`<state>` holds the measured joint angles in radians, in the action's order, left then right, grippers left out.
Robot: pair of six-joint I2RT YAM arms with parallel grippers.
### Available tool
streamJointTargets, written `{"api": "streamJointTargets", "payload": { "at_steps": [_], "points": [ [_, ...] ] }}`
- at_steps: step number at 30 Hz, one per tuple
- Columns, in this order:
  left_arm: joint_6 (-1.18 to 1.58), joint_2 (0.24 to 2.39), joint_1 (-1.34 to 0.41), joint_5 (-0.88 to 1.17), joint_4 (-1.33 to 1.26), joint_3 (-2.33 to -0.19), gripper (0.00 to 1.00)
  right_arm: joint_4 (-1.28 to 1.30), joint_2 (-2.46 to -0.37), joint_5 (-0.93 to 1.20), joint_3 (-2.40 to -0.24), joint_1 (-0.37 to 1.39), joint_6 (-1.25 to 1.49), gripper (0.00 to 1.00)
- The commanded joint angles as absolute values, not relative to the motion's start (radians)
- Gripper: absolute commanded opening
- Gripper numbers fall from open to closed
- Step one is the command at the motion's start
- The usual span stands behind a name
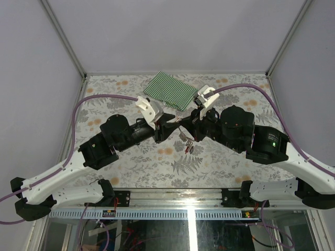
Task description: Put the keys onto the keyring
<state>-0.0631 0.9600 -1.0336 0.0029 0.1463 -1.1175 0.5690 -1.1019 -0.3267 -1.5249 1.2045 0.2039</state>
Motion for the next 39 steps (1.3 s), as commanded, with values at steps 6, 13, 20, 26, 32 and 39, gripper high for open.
{"api": "streamJointTargets", "payload": {
  "at_steps": [6, 13, 20, 26, 32, 39],
  "points": [
    [-0.079, 0.950, -1.042, 0.011, 0.085, -1.158, 0.13, 0.496, -1.085, -0.328, -1.563, 1.207, 0.213, 0.00],
    [-0.078, 0.946, -1.044, -0.001, 0.108, -1.160, 0.00, 0.516, -1.067, -0.368, -1.564, 1.207, 0.199, 0.00],
    [-0.081, 0.942, -1.045, -0.006, 0.143, -1.175, 0.00, 0.528, -1.050, -0.406, -1.557, 1.207, 0.196, 0.00],
    [-0.082, 0.950, -1.046, 0.000, 0.185, -1.188, 0.00, 0.522, -1.026, -0.444, -1.543, 1.207, 0.202, 0.00],
    [-0.082, 0.951, -1.047, -0.005, 0.215, -1.191, 0.00, 0.512, -1.003, -0.471, -1.528, 1.207, 0.207, 0.00],
    [-0.095, 0.942, -1.048, -0.049, 0.256, -1.209, 0.00, 0.528, -0.983, -0.398, -1.524, 1.207, 0.129, 0.00]
  ]
}}
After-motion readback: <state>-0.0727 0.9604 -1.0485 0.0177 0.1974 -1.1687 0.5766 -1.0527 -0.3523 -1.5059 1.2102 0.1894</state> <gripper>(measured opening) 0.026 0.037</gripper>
